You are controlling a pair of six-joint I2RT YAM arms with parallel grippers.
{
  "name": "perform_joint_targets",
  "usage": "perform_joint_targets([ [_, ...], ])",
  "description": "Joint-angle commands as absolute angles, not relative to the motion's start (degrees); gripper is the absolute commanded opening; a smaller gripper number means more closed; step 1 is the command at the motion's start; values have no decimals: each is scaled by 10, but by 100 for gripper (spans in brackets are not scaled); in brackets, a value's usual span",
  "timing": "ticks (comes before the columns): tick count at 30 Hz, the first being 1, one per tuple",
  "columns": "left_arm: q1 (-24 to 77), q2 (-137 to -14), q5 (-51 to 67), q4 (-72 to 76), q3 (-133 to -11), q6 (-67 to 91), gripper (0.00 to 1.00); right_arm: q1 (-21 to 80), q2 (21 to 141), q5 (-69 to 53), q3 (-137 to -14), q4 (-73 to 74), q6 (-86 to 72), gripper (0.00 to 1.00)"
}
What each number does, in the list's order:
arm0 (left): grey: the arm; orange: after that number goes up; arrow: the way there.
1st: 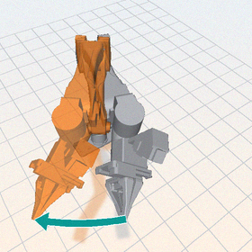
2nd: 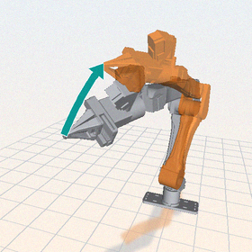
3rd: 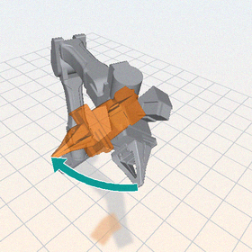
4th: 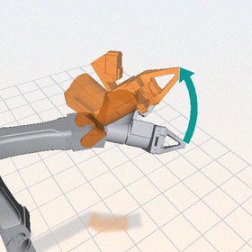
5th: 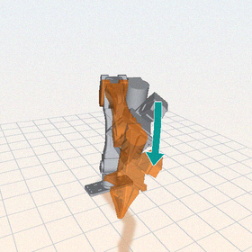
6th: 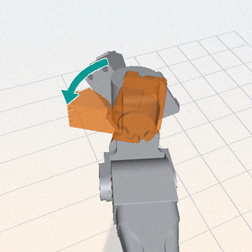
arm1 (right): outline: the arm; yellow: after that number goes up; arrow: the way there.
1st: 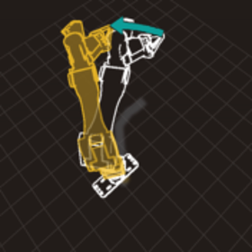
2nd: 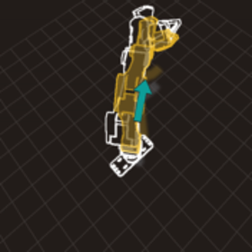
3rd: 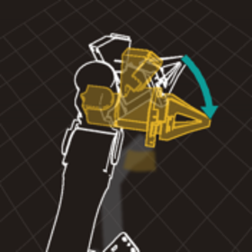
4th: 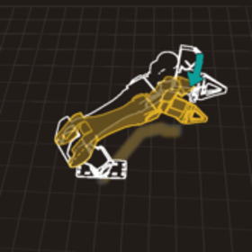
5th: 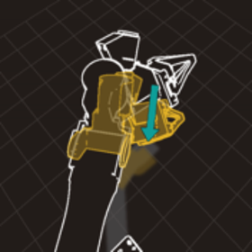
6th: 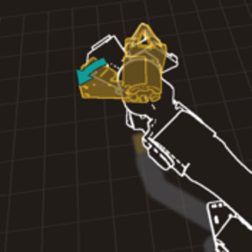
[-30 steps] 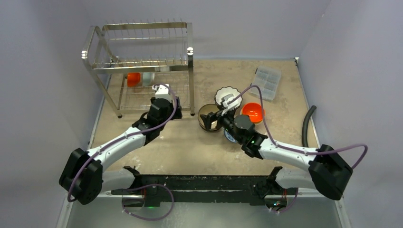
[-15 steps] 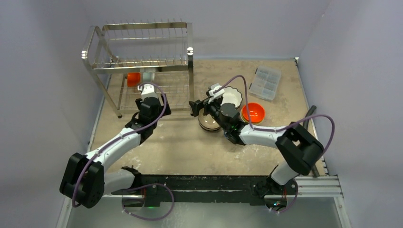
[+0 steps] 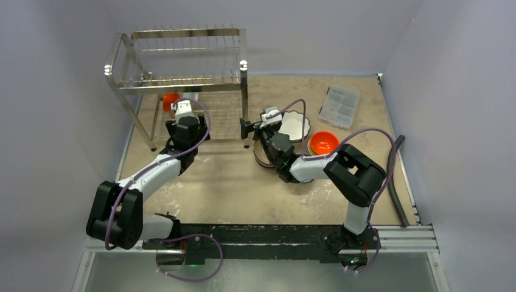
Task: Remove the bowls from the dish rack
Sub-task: Adjust the bowl in the dish rack.
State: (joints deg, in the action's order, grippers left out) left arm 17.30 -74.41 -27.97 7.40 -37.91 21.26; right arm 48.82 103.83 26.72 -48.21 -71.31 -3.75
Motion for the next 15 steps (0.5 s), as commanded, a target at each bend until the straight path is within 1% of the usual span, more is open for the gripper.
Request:
perform_joint_targets([
  [1, 164, -762, -316, 124, -412, 152, 81, 502, 1049, 336, -522, -781, -2, 98],
  [9, 163, -795, -377, 156, -443, 63, 81, 538, 1108, 437, -586, -779, 79, 97],
  [15, 159, -819, -390, 176, -457, 37, 81, 546, 1136, 472, -620, -772, 79, 85],
])
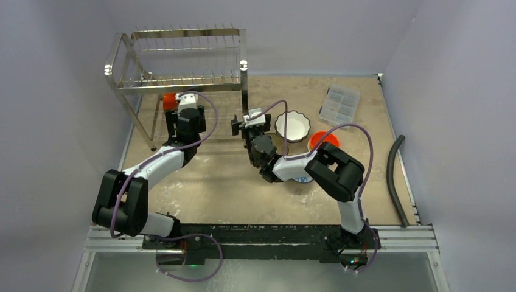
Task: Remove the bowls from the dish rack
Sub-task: Adjust the bowl in the dish rack.
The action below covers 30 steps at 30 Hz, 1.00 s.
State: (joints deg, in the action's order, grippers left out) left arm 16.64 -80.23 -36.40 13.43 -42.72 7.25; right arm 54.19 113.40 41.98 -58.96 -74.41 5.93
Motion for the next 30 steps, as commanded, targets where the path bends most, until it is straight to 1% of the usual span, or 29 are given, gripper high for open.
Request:
perform_joint_targets([
  [1, 158, -826, -391, 179, -460, 34, 81, 546, 1138, 472, -622, -769, 77, 83],
  [11, 143, -878, -402, 208, -487, 18, 81, 547, 1148, 474, -645, -718, 43, 61],
  [20, 142, -935, -387, 211, -528, 25, 81, 546, 1143, 446, -642, -685, 9, 35],
  [27, 144, -971, -388, 238, -548, 11, 84, 547, 1138, 433, -637, -675, -3, 18],
  [30, 146, -993, -396, 247, -563, -19, 84, 547, 1137, 424, -636, -665, -18, 6],
])
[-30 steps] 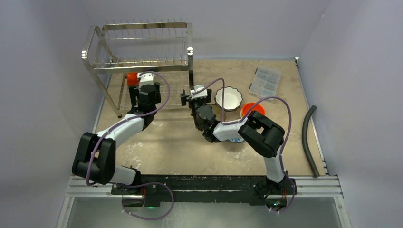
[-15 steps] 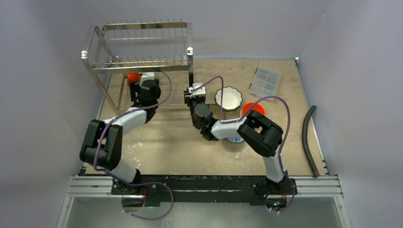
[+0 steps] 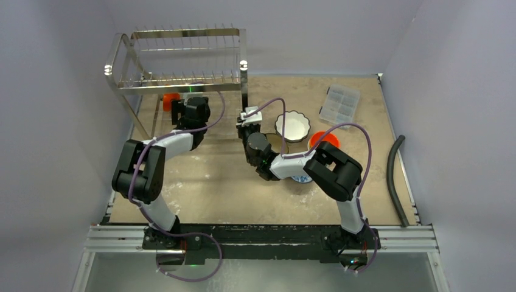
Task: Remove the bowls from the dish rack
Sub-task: Adjust the bowl in the dish rack.
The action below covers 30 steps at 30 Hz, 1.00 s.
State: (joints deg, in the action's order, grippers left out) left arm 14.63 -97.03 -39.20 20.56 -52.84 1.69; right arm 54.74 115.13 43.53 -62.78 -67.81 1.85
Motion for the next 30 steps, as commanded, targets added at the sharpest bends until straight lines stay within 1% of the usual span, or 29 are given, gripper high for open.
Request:
perform_joint_targets([
  [1, 147, -1000, -398, 251, -566, -29, 84, 546, 1136, 419, -634, -664, -21, 4],
  [3, 149, -1015, -402, 258, -576, -42, 84, 547, 1135, 411, -633, -662, -26, 0],
  [12, 164, -1097, -461, 259, -650, -64, 84, 546, 1137, 385, -635, -655, -30, 0],
  [19, 166, -1129, -520, 275, -682, -65, 84, 546, 1135, 378, -625, -657, -29, 0],
  [30, 166, -1159, -514, 264, -717, -65, 84, 546, 1134, 372, -623, -653, -37, 0],
])
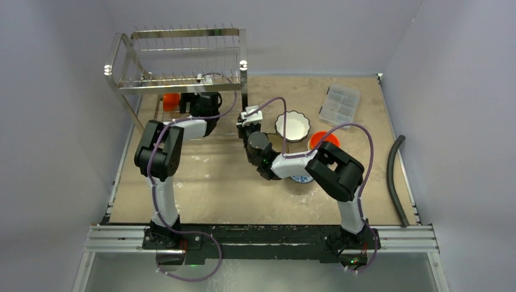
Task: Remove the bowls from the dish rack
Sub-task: Adjust the bowl in the dish rack.
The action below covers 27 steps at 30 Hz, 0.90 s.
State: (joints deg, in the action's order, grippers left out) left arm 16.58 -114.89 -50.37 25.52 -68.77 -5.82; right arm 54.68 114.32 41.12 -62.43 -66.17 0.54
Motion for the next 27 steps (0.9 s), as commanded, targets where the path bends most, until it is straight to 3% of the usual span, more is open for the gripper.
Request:
perform_joint_targets([
  [1, 165, -1162, -517, 263, -720, -65, 84, 546, 1134, 371, -623, -652, -37, 0],
  [15, 166, -1172, -531, 237, -747, -47, 82, 547, 1130, 367, -619, -651, -42, 0],
  [27, 167, -1163, -538, 213, -753, -37, 74, 547, 1125, 365, -618, -646, -50, 0],
])
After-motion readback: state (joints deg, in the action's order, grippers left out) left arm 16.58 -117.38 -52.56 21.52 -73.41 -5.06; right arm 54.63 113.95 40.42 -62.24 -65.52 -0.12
